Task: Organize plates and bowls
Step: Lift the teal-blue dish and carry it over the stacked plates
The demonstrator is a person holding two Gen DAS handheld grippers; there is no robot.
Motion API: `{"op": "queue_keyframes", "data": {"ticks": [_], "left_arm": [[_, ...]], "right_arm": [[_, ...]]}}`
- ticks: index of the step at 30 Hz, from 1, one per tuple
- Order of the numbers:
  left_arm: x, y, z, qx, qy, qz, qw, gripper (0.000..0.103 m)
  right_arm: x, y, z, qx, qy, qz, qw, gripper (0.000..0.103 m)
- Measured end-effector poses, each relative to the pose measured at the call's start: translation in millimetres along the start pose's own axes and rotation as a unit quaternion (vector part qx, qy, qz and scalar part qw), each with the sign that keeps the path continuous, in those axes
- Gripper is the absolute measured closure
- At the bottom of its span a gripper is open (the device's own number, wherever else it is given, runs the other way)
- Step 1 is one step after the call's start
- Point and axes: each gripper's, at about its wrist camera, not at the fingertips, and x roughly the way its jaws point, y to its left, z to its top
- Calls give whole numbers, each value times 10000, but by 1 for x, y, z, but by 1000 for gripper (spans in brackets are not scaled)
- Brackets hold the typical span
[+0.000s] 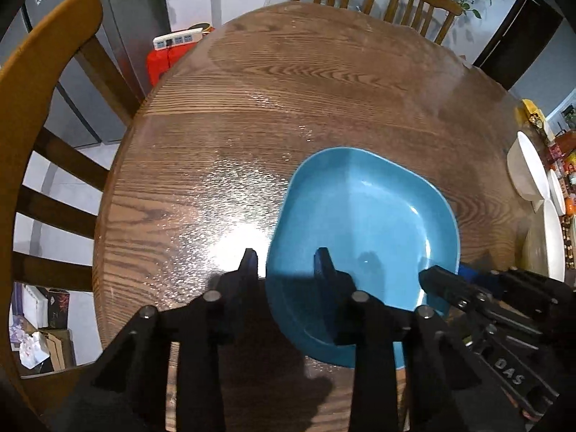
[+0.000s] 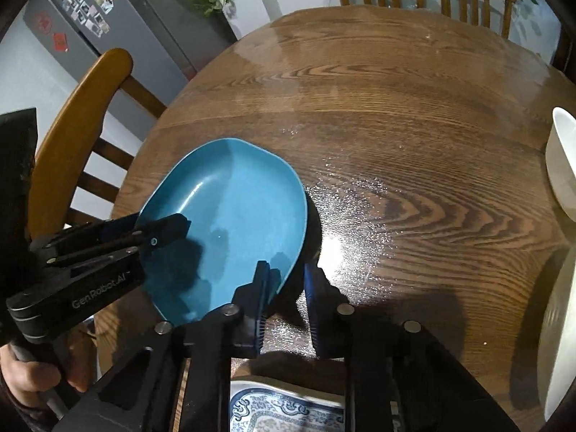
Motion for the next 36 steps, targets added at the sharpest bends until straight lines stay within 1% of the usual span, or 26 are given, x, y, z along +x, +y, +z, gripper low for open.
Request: {"op": "queue_keyframes", "data": {"ticks": [1,4,8,12,18,23,27,32,36], "left_arm": [[0,-2,0,37,2,-19,10000,80],[0,-7,0,123,-40,59,9999,80],[-3,-2,-2,43,-45,-44,10000,81],[-21,-6,-9,81,-227,-56,9997,81],[-58,-10,-16,74,-574,-100,9983,83],[-87,-26,-29,186,-834,-90,9963,83],[-99,-37,-36,227,-890,-137,9957,83],[-110,-50,-52,306,-927,-256,9949,83],[-113,-58,-64,331,-885,-323,9950,83]], "right_arm": [[1,1,0,-7,-6,-28,10000,90],[2,8,3,-112,-22,-168,9998,90],[0,8,3,-47,-80,-118,9999,91],[-13,8,2,-48,-190,-59,9998,91],[-45,11,-3,-124,-458,71,9988,91],[-73,6,-15,-168,-633,159,9977,91],[-88,3,-27,-188,-693,155,9973,91],[-105,-2,-47,-189,-753,109,9969,91],[-110,-8,-62,-146,-704,72,9974,91]]}}
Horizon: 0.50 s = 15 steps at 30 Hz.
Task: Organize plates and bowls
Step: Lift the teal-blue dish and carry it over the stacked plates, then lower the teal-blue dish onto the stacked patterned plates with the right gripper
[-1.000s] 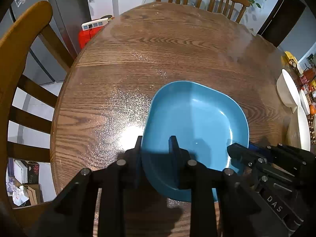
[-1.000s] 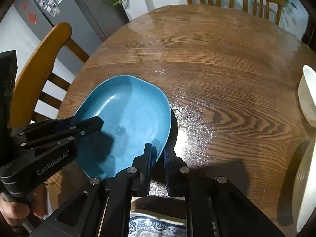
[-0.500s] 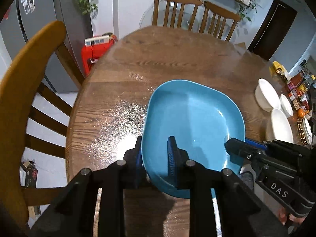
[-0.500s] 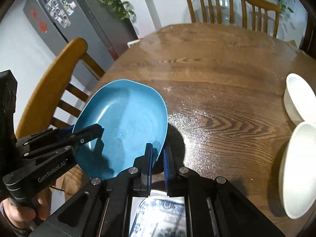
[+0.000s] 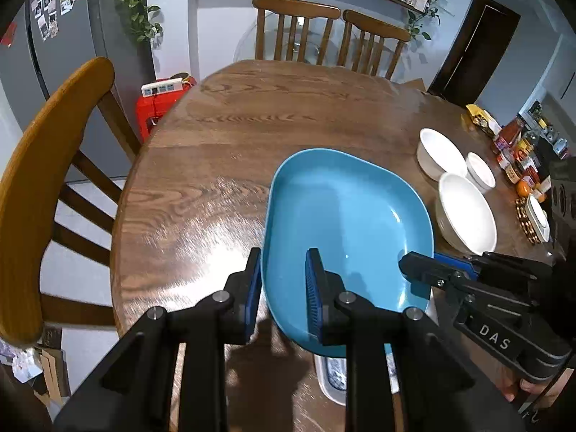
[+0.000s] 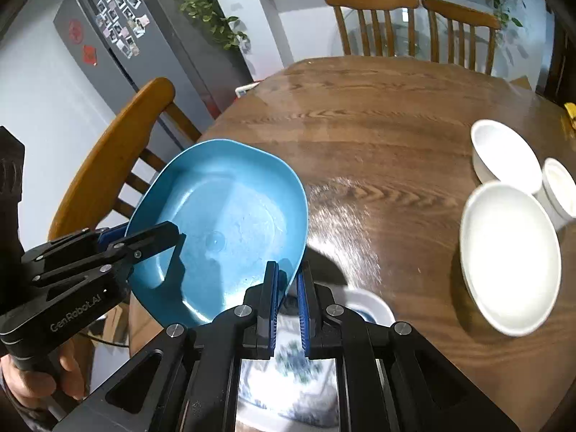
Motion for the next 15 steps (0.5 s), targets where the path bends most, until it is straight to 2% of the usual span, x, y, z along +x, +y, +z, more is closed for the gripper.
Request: {"op": "queue_keyframes", "data": {"ticks": [15], "left_arm": [[7,-41,-44,172,391,-265,9987,83]], "right_arm": [[-22,-26,-50,217,218,-292,9991,91]]}}
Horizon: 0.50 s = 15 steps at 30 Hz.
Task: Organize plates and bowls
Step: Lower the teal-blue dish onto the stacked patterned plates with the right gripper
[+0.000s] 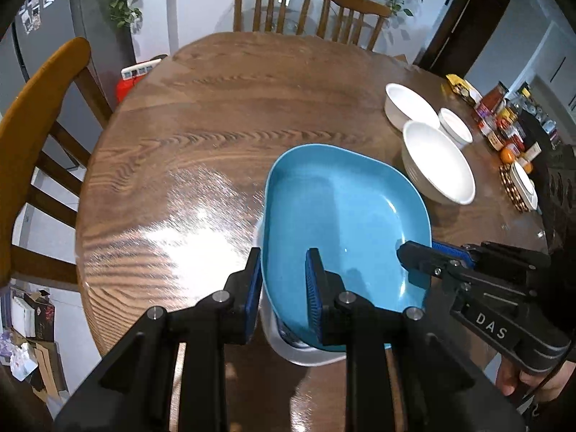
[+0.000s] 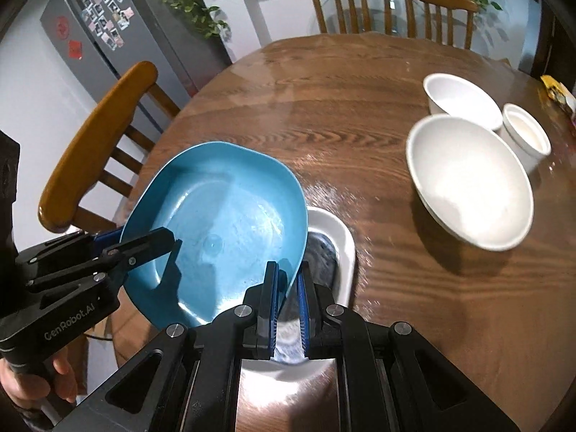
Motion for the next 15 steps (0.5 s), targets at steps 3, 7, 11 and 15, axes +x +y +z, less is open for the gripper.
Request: {"op": "queue_keyframes", "data": {"ticks": [3,7,11,15], "left_arm": [[3,-5,-6,43,57,-26,10000,83],[10,-6,-11,38,175,16,9998,83],[21,-5,-19,-8,364,53,9993,83],[30,-5,-24,-80,508,51,9987,83]], "right_arm": [[0,-6,-7,41,73,-35,10000,91],[6,-8,-14,48,197,-40,9998,91],[12,-8,-19,4,288,-103,9995,91],[16,-7,-20,-45,353,-142,9993,91]]}}
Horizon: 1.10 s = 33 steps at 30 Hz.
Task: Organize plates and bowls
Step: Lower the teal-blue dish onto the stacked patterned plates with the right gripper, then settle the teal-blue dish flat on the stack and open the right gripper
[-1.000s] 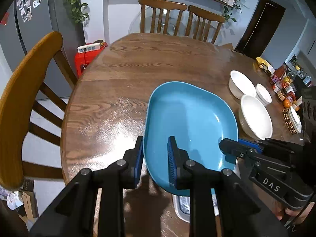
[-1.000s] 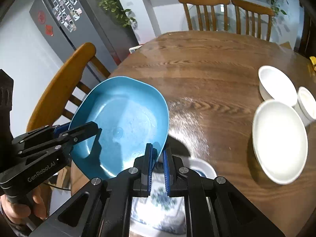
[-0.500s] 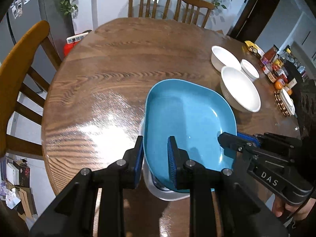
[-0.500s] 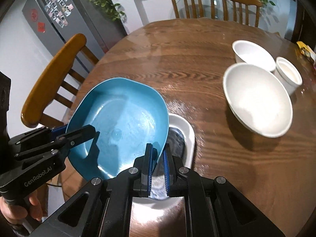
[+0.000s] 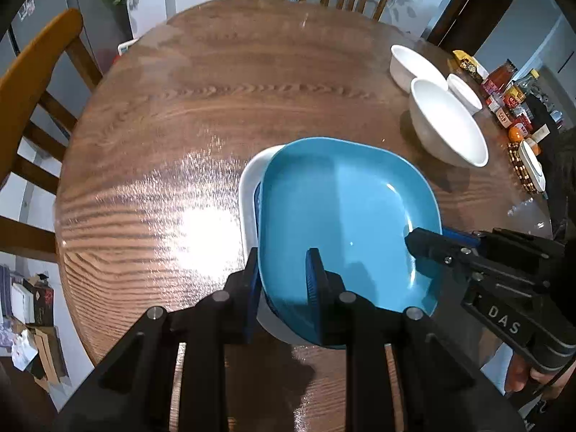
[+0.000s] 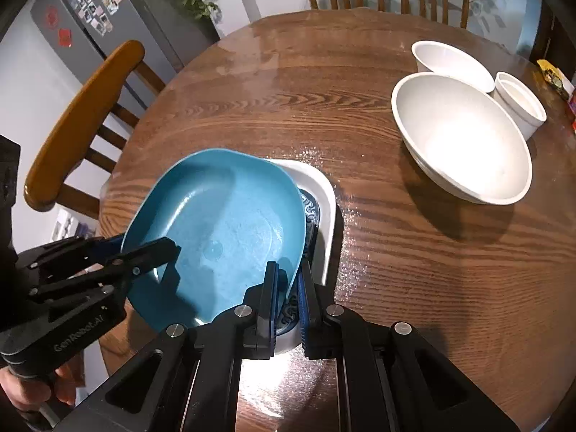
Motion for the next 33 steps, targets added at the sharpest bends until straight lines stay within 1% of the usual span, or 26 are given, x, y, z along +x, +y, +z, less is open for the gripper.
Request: {"op": "queue_keyframes", "data": {"ticks": [7,18,28,33], "left_arm": [[6,-3,-3,11,96,32,9999,82],[10,-3,0,24,117,77,9999,81],[15,-4,-1,68,140,95,9998,81],[17,-2,2,46,110,81,9999,81]], "right_arm": [[7,1,-1,-14,73,-80,9999,91],[11,6,2,-118,76,-251,9996,91],[18,3,4,-95,163,-301,9994,91],[22,1,6,-41,164,-254,9995,91]]}}
